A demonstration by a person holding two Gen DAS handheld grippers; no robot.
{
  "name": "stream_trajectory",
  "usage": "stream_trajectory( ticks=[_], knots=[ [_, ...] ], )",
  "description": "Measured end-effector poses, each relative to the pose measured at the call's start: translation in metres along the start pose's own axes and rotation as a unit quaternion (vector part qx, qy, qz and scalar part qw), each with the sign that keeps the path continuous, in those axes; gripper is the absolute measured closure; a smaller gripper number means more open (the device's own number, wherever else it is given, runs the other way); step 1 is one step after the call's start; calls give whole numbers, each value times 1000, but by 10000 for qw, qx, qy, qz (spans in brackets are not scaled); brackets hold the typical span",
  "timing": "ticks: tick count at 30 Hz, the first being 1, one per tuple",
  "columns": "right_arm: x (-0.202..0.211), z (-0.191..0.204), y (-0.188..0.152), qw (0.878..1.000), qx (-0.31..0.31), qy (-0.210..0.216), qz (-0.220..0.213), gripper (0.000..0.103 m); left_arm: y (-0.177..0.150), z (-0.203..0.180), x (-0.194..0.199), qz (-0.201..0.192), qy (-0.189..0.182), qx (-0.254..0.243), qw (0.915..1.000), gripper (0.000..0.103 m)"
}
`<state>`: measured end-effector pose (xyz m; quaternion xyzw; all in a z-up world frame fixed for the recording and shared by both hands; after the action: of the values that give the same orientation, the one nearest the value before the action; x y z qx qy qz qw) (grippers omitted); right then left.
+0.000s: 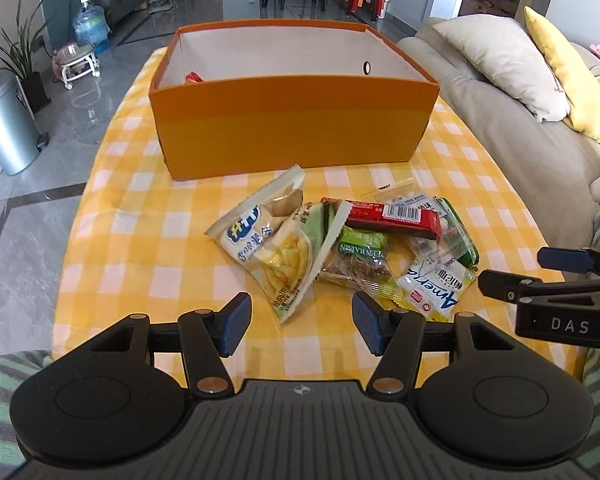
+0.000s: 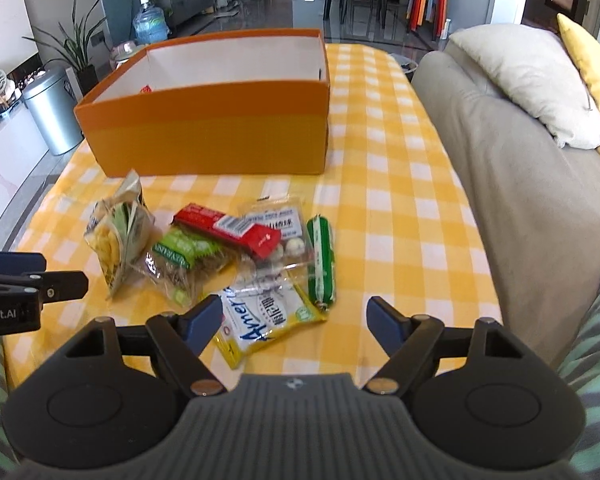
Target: Organize snacks
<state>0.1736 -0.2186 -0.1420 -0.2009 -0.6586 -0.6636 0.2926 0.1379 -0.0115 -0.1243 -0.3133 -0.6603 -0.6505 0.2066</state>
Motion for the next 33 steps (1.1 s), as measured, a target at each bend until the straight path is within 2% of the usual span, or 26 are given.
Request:
stream_trajectory(
  ticks=[3, 6, 13, 18, 23, 27, 33],
  knots=[
    [-5, 0, -3, 10000, -26, 22, 82, 27, -1, 0, -2, 24, -91, 109, 9999, 34],
    [-9, 0, -3, 9999, -47, 44, 110, 29, 2, 2, -5, -19, -111, 247, 9996, 29],
    [-20, 6, 2, 9997, -110, 167, 145, 34, 12, 10, -20, -138, 128, 380, 9991, 29],
    [-28, 24, 10, 9989, -124, 429, 127, 46, 19, 22, -29, -245, 267, 604, 9975, 29],
    [-42, 44, 16, 9971, -185, 696, 243, 54, 24, 41, -33, -298, 330, 1035, 9936, 30],
    [-54, 55, 22, 9961, -217, 799, 292, 59, 26, 48, -42, -192, 357, 1148, 9926, 30],
    [-73, 62, 27, 9951, -361, 817, 421, 59, 23, 53, -56, -78, 207, 1408, 9898, 27]
  ],
)
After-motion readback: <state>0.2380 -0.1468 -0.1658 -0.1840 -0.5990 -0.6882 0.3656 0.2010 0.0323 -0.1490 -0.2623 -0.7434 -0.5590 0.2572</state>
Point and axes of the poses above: each gripper's, at about its wrist camera, not at the fingertips, and x roughly against the way its jaws point, z to its left, y to its top, the point moved 5 cm from there along -x, roughly the way its jaws point, and after that the axes turned 13 degrees about -z, right-handed, at the moved point
